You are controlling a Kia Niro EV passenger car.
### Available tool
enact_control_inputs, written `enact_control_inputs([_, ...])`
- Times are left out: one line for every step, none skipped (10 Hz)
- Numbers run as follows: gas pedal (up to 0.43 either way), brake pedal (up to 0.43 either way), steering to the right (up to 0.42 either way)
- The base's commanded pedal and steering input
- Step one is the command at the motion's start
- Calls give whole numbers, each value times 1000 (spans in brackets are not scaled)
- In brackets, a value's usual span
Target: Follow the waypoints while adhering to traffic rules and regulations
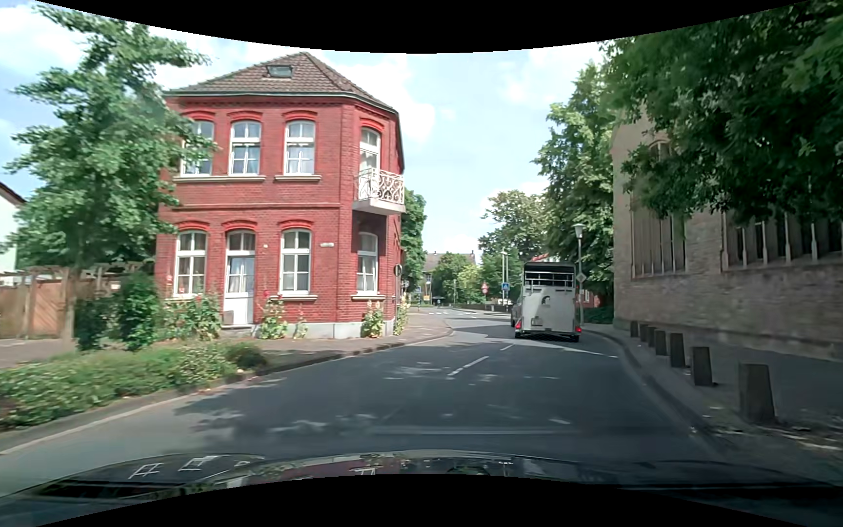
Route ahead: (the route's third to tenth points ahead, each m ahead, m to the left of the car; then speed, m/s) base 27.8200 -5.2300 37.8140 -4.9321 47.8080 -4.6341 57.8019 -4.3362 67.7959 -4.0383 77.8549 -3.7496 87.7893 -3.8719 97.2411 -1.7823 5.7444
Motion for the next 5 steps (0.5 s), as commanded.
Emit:
enact_control_inputs([177,0,248])
enact_control_inputs([177,0,247])
enact_control_inputs([177,0,243])
enact_control_inputs([177,0,233])
enact_control_inputs([177,0,217])
